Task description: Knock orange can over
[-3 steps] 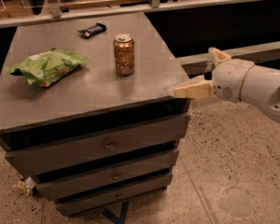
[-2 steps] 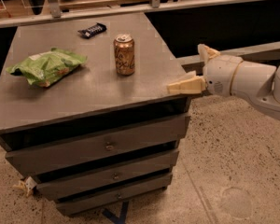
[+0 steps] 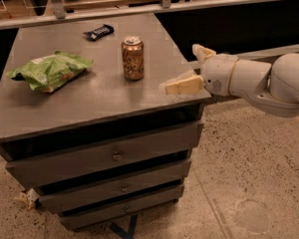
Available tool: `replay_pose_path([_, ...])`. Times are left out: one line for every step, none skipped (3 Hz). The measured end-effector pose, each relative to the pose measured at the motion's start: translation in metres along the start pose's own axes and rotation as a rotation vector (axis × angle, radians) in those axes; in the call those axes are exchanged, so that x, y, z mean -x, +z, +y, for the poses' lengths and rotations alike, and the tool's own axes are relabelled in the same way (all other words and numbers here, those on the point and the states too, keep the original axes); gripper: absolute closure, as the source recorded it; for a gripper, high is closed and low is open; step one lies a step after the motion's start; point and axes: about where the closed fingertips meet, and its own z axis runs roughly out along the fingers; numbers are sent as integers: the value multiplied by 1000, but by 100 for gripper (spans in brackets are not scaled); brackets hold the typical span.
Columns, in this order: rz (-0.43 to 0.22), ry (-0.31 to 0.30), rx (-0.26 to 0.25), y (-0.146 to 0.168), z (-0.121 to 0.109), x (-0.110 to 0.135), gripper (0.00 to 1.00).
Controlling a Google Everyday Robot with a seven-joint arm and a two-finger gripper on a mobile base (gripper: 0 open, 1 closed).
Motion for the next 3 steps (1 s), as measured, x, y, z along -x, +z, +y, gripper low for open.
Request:
replay_pose_path([-15, 28, 18, 15, -1, -2, 0])
replay_pose_path([-20, 43, 32, 27, -2, -4, 0])
replay_pose_path([-24, 44, 49, 39, -2, -5, 0])
